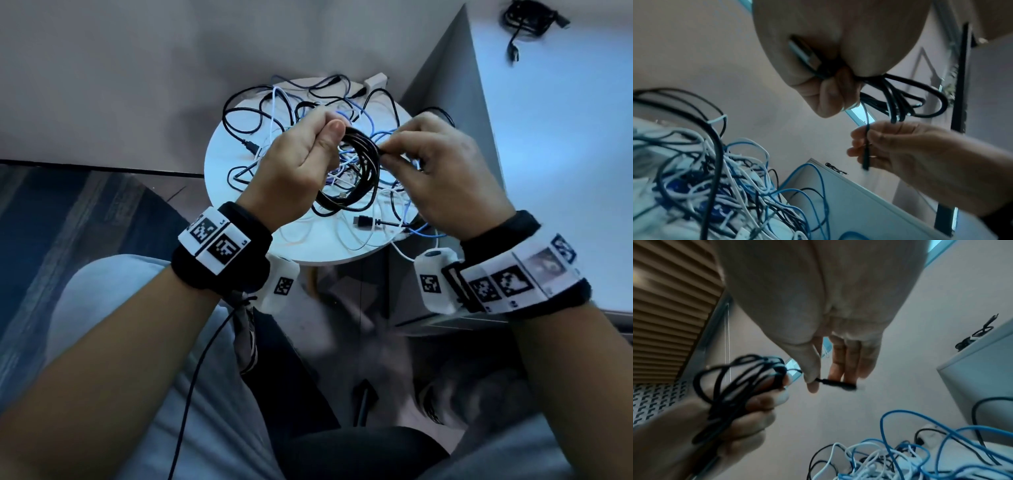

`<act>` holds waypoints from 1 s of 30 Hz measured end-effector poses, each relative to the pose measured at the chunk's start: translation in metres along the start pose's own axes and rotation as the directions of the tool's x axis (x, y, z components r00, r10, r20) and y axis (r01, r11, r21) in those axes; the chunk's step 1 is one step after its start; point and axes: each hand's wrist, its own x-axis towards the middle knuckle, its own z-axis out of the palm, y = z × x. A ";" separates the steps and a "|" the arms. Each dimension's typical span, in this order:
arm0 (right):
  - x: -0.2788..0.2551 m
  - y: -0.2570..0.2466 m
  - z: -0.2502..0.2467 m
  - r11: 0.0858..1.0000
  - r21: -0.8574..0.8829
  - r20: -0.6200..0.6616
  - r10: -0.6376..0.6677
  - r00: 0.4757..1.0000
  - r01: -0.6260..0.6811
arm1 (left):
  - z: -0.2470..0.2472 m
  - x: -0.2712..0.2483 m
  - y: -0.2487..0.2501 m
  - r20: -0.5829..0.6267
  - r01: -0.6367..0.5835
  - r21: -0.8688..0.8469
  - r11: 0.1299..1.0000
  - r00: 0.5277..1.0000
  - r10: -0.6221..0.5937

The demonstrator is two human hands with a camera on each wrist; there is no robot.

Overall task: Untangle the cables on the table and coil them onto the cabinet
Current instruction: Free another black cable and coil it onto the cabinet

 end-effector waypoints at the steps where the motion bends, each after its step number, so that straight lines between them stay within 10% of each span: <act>1: -0.002 0.002 0.004 1.000 -0.021 -0.025 -0.020 0.999 0.020 | 0.002 0.001 0.001 0.008 0.018 -0.069 0.997 1.000 -0.017; 6: -0.007 -0.009 0.020 0.946 0.292 0.015 0.145 0.989 -0.143 | 0.010 0.000 0.009 -0.023 0.026 -0.187 0.982 0.999 -0.031; 10: -0.008 -0.024 0.028 0.541 0.780 0.156 0.319 0.935 -0.315 | 0.010 0.000 0.006 -0.067 -0.005 -0.067 0.998 0.998 0.000; 16: -0.010 -0.029 0.032 0.123 0.925 0.285 0.397 0.872 -0.359 | 0.006 -0.002 0.007 -0.044 -0.024 0.020 1.000 0.999 0.025; 26: -0.014 -0.036 0.021 -0.057 0.837 0.536 0.283 0.795 -0.544 | 0.005 -0.003 0.006 -0.124 -0.050 0.318 0.947 0.988 0.094; 30: -0.014 -0.036 0.028 0.097 0.863 0.449 0.305 0.840 -0.496 | 0.008 -0.002 0.002 -0.163 -0.034 0.377 0.926 0.981 0.102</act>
